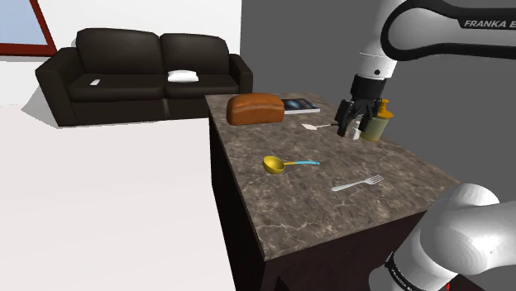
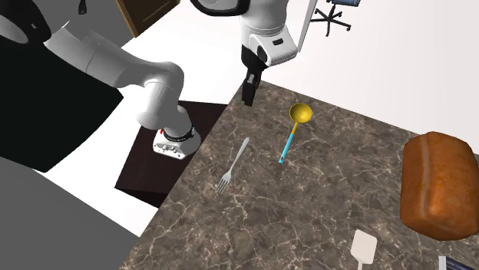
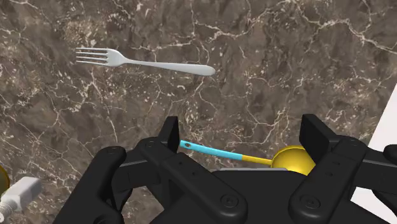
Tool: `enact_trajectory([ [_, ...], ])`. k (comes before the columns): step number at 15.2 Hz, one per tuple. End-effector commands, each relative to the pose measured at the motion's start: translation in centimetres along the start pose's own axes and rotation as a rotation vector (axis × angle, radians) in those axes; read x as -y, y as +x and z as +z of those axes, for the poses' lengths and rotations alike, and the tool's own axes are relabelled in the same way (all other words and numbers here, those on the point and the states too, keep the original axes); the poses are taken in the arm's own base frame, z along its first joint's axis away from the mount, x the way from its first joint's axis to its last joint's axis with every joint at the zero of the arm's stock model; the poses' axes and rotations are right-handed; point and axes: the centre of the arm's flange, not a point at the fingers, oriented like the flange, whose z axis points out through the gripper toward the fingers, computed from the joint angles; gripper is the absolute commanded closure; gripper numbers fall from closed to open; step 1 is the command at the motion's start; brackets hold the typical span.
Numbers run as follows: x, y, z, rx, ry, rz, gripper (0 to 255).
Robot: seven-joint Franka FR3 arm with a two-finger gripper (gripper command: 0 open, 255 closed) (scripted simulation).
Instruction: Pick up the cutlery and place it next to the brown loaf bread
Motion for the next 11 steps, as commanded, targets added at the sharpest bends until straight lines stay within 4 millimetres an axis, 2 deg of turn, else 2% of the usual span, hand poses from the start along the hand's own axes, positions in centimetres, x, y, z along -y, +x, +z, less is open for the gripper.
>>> enact_trajectory([
  [1,0.0,0.0,0.0,0.0,0.0,0.0,0],
  [6,-3.6,-2.4,4.8,0.0,-0.017,-0.285,0],
  [11,-7.8,-3.7,9.5,0.0,-0.034,-0.569,0],
])
